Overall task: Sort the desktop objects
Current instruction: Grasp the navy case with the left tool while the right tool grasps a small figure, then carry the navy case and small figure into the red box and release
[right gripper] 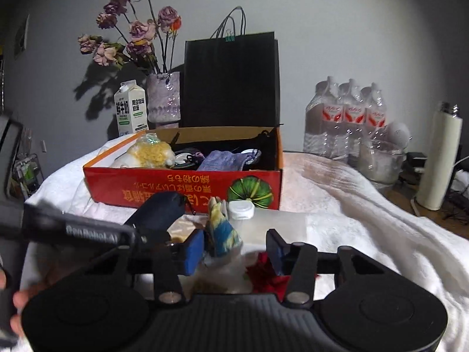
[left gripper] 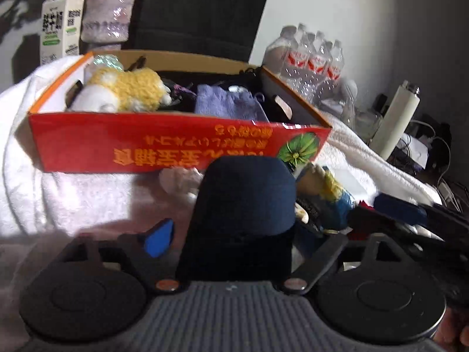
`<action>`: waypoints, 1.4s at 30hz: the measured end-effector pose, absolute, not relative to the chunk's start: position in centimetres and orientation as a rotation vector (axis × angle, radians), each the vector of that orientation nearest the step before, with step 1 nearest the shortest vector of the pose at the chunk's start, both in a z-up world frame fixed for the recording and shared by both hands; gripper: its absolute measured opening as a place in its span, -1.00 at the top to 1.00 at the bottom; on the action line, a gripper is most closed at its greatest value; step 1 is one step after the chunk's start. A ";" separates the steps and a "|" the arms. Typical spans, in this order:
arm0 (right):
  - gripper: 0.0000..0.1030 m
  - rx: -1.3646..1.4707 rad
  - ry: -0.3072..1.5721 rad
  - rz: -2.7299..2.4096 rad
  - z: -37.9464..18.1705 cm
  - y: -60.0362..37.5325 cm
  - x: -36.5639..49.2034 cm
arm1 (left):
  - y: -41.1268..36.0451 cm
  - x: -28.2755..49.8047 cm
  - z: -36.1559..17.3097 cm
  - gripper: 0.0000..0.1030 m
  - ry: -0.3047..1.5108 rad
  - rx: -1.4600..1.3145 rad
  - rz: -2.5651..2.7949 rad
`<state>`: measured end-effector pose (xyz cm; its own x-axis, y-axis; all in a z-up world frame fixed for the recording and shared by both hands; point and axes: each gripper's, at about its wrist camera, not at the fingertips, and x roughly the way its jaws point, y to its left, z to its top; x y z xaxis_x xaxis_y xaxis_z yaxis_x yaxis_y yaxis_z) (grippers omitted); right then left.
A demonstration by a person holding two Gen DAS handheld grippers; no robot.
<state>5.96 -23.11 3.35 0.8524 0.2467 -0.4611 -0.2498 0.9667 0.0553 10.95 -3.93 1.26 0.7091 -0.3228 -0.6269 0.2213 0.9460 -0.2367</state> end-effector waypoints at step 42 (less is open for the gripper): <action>0.88 0.264 0.472 0.427 14.0 -26.0 12.2 | 1.2 17.4 15.0 -0.22 0.673 -0.066 -0.135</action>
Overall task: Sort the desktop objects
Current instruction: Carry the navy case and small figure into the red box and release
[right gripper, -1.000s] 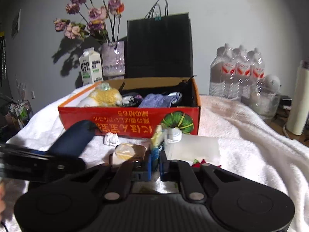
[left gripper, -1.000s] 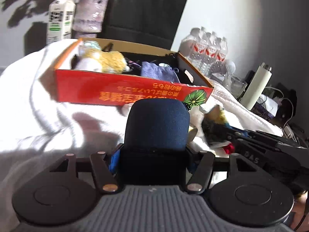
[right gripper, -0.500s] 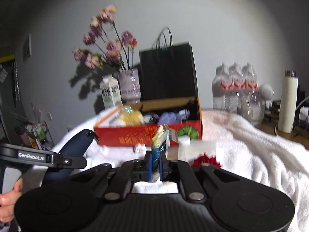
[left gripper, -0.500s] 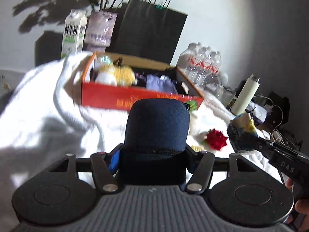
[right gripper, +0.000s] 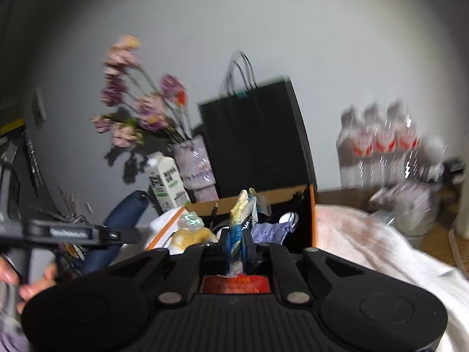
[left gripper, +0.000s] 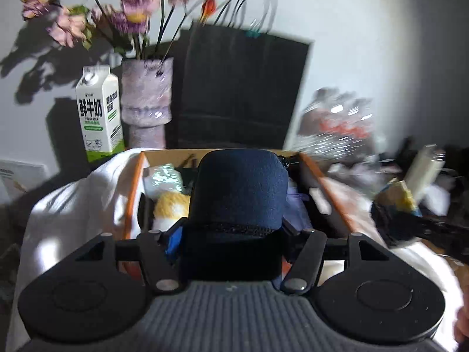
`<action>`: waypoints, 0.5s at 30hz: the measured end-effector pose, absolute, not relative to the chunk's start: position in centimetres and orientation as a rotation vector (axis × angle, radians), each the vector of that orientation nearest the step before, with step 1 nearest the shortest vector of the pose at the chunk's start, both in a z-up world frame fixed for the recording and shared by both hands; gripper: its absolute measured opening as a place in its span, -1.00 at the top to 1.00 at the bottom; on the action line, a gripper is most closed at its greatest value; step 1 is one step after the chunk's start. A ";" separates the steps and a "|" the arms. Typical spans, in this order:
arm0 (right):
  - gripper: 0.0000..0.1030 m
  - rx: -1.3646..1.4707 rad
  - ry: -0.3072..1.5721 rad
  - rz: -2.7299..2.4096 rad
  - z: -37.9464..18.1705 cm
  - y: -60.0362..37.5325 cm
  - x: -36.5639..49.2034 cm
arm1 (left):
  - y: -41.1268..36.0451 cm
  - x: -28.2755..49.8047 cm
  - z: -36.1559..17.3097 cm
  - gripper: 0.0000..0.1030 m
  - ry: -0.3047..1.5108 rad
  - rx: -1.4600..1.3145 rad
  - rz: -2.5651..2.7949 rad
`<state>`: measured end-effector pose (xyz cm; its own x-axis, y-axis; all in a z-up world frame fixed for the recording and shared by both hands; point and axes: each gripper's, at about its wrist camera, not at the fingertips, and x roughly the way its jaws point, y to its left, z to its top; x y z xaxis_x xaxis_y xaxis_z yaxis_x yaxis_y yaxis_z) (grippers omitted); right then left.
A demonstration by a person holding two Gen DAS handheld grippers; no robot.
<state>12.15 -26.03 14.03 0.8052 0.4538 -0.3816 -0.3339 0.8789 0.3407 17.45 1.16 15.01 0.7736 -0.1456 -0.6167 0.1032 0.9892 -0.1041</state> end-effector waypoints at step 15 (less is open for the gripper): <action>0.87 0.174 0.675 0.352 10.7 -20.2 30.6 | -2.6 28.8 9.6 -0.45 0.777 -0.036 -0.153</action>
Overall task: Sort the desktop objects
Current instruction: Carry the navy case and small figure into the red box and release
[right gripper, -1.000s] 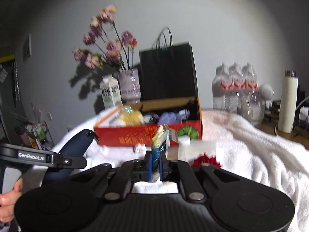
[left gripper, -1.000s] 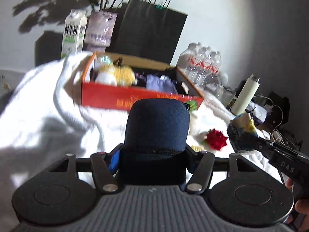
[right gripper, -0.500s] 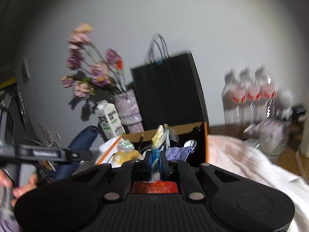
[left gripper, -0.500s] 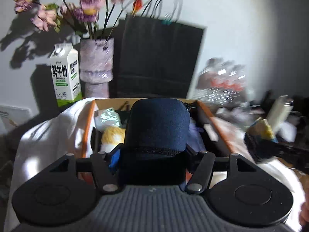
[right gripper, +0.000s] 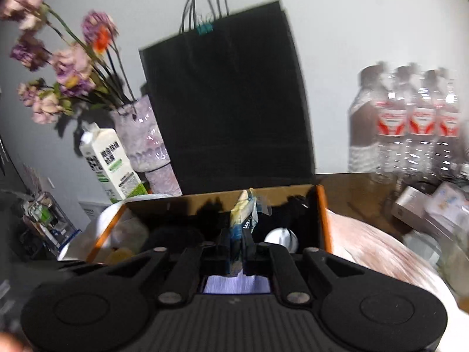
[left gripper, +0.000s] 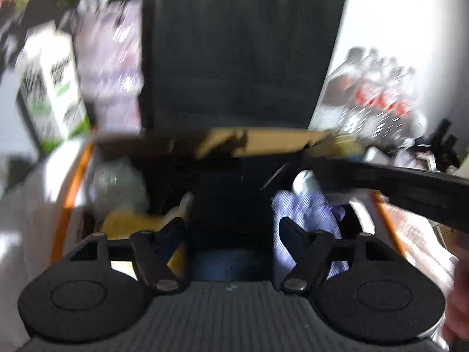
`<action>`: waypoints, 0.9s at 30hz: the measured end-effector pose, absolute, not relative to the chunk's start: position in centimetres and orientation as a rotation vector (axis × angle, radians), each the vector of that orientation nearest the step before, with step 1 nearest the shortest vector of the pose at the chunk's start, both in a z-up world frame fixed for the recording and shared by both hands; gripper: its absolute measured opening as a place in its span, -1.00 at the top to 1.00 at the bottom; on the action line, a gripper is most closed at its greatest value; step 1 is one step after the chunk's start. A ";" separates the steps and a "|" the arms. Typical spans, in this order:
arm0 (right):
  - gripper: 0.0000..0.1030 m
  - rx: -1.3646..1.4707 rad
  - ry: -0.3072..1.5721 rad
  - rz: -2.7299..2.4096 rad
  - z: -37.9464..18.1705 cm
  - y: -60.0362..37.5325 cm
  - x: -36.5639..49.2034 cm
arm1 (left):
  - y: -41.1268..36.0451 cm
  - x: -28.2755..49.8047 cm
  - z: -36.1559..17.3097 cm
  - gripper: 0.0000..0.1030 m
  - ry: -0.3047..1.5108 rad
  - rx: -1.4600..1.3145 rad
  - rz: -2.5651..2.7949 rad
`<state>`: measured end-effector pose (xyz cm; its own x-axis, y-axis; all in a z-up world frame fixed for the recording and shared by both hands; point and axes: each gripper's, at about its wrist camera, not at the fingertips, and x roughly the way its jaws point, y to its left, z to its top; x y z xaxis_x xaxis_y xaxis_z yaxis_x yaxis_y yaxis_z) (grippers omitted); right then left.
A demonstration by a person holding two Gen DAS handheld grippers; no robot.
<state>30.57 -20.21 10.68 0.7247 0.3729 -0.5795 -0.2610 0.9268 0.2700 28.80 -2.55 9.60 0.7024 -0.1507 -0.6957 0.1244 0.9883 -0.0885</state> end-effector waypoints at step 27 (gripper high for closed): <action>-0.67 0.010 0.643 0.354 13.0 -23.2 16.1 | 3.1 12.6 12.6 -0.79 0.745 0.027 -0.131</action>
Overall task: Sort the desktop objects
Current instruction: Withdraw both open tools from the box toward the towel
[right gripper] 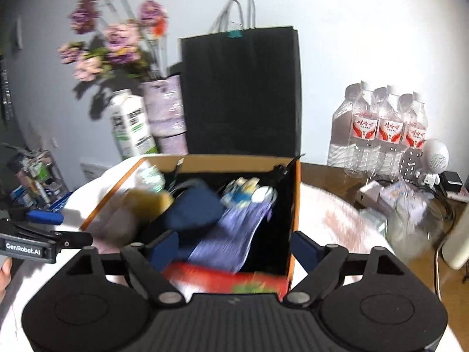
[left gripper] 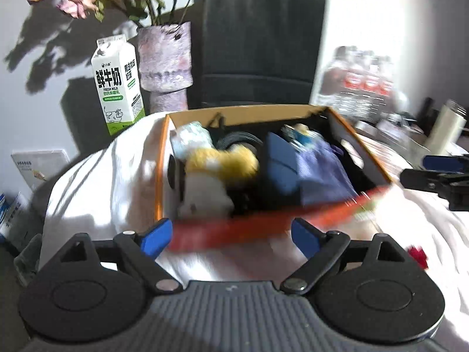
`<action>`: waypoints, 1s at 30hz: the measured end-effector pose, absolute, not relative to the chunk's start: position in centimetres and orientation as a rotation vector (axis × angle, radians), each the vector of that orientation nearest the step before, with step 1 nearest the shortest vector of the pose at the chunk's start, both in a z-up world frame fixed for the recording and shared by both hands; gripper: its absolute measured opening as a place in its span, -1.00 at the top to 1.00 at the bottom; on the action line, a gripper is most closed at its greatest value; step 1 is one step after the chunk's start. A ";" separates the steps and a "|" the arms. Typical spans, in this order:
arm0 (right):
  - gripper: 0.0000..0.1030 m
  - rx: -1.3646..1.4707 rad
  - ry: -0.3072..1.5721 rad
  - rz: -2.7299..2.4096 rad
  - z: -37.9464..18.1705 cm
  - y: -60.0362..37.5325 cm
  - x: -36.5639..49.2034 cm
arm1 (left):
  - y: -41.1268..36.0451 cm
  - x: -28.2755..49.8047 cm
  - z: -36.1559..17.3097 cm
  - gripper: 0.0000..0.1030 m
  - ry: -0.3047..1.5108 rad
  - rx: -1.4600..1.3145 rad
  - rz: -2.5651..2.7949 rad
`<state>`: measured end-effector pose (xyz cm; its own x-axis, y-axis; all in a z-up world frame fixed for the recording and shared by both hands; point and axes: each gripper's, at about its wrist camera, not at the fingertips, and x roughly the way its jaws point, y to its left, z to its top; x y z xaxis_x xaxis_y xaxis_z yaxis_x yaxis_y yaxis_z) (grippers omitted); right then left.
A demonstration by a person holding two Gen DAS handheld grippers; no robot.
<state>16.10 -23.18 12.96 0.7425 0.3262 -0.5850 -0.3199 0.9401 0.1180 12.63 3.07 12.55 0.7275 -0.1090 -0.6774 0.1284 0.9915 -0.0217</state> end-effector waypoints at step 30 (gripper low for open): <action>-0.63 -0.037 0.518 0.181 1.9 -22.9 -4.4 | -1.0 -1.6 3.7 -1.00 0.675 -0.076 -0.247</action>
<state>-4.36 -22.87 1.91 0.8532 0.1632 -0.4953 -0.1816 0.9833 0.0111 -1.63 -1.02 3.72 0.7530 -0.2502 -0.6086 0.2013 0.9681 -0.1490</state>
